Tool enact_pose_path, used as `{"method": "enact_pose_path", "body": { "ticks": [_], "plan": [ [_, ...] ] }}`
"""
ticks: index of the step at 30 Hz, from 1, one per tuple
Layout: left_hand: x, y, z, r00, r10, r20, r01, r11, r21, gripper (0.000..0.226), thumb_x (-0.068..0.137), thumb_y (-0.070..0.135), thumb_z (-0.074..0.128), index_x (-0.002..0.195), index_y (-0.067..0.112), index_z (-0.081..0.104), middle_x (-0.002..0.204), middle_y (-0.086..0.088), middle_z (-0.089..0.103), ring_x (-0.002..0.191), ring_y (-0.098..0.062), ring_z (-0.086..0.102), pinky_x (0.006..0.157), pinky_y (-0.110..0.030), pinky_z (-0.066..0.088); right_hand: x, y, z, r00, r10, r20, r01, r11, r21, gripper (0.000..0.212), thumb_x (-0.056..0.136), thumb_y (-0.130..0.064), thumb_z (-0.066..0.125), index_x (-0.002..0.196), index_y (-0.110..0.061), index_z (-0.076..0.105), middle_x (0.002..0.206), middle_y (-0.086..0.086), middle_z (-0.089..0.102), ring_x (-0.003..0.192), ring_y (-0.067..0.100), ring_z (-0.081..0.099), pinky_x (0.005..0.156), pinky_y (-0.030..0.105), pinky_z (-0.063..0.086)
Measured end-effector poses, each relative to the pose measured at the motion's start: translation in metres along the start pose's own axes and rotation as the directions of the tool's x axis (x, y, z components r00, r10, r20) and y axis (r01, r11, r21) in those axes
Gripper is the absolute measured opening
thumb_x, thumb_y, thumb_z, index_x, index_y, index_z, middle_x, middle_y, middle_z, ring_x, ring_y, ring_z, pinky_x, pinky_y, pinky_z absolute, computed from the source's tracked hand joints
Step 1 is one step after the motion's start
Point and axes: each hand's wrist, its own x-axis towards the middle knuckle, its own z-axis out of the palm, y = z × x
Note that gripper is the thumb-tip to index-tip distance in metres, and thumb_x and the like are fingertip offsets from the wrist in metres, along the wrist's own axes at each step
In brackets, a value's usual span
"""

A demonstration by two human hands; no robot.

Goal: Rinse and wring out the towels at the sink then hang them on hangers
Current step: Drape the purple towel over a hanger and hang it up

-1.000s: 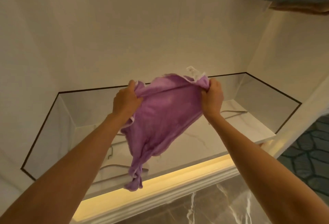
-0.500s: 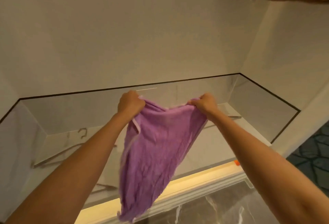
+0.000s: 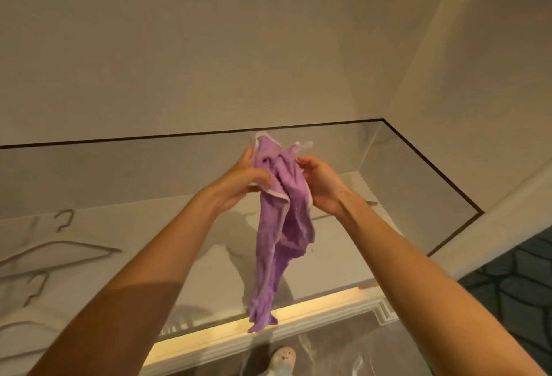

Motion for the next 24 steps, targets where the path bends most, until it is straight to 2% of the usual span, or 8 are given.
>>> {"method": "enact_pose_path", "body": {
  "ticks": [2,3,6,9,12,15,18,24],
  "plan": [
    [0.036,-0.016,0.012,1.000,0.019,0.025,-0.024,0.976,0.215,0.115,0.050,0.002,0.081,0.141,0.038,0.021,0.126,-0.003,0.041,0.112,-0.019,0.050,0.097,-0.036,0.047,0.028,-0.001,-0.021,1.000,0.023,0.005,-0.023,1.000,0.004,0.041,0.096,-0.030,0.025,0.093,-0.009,0.060,0.091,0.011,0.066,0.080,0.022,0.062,0.077,0.033,0.046],
    [0.046,-0.021,0.016,0.999,0.024,-0.024,-0.015,0.951,0.309,0.119,0.051,0.006,0.084,0.144,0.036,0.017,0.129,-0.004,0.035,0.115,-0.018,0.046,0.101,-0.036,0.044,0.039,-0.001,-0.031,0.999,0.041,0.031,-0.041,0.999,-0.006,0.045,0.095,-0.033,0.022,0.096,-0.009,0.060,0.093,0.012,0.065,0.083,0.024,0.059,0.079,0.034,0.044],
    [0.097,-0.054,0.027,0.986,0.060,-0.157,-0.016,0.964,0.264,0.074,0.055,0.013,0.080,0.123,0.018,0.050,0.122,-0.008,0.058,0.105,-0.023,0.059,0.096,-0.041,0.048,0.082,-0.005,-0.067,0.987,0.149,0.052,-0.140,0.979,-0.145,0.055,0.093,-0.041,0.017,0.094,-0.009,0.061,0.076,0.008,0.067,0.071,0.022,0.058,0.071,0.032,0.046],
    [0.145,-0.087,0.042,0.954,-0.026,-0.297,0.121,0.944,0.306,0.033,0.074,0.007,0.069,0.106,0.014,0.065,0.110,-0.009,0.067,0.103,-0.027,0.062,0.088,-0.032,0.048,0.128,-0.013,-0.100,0.967,0.165,-0.196,-0.223,0.919,-0.326,0.047,0.093,-0.042,0.027,0.081,-0.008,0.057,0.073,0.009,0.059,0.059,0.022,0.057,0.060,0.026,0.047],
    [0.182,-0.105,0.046,0.935,-0.069,-0.348,0.217,0.888,0.406,0.042,0.076,0.023,0.067,0.116,0.012,0.062,0.117,-0.012,0.064,0.107,-0.030,0.059,0.086,-0.030,0.045,0.167,-0.009,-0.144,0.884,0.029,-0.467,-0.220,0.907,-0.360,0.035,0.094,-0.027,0.035,0.074,-0.006,0.055,0.071,0.011,0.060,0.057,0.022,0.057,0.056,0.023,0.041],
    [0.228,-0.123,0.055,0.938,-0.090,-0.335,0.250,0.845,0.473,0.041,0.078,0.023,0.063,0.117,0.012,0.060,0.116,-0.011,0.064,0.105,-0.030,0.059,0.081,-0.029,0.044,0.212,0.018,-0.197,0.833,0.056,-0.550,-0.343,0.832,-0.436,0.020,0.090,-0.014,0.042,0.078,-0.006,0.055,0.072,0.011,0.061,0.058,0.018,0.055,0.057,0.023,0.039],
    [0.281,-0.152,0.079,0.953,-0.140,-0.267,0.268,0.800,0.537,0.043,0.079,0.020,0.061,0.120,0.011,0.057,0.119,-0.010,0.062,0.107,-0.028,0.058,0.084,-0.029,0.045,0.255,0.054,-0.256,0.795,0.034,-0.605,-0.439,0.722,-0.535,0.008,0.087,-0.010,0.048,0.087,-0.007,0.056,0.092,0.018,0.062,0.076,0.023,0.054,0.070,0.028,0.043],
    [0.366,-0.208,0.135,0.953,-0.213,-0.214,0.296,0.798,0.525,0.037,0.087,0.014,0.053,0.122,0.006,0.048,0.123,-0.013,0.055,0.113,-0.030,0.052,0.088,-0.029,0.040,0.308,0.092,-0.361,0.854,0.024,-0.519,-0.452,0.528,-0.719,0.046,0.090,-0.004,0.047,0.136,-0.006,0.041,0.121,0.014,0.054,0.097,0.018,0.045,0.064,0.017,0.036]
  ]
}}
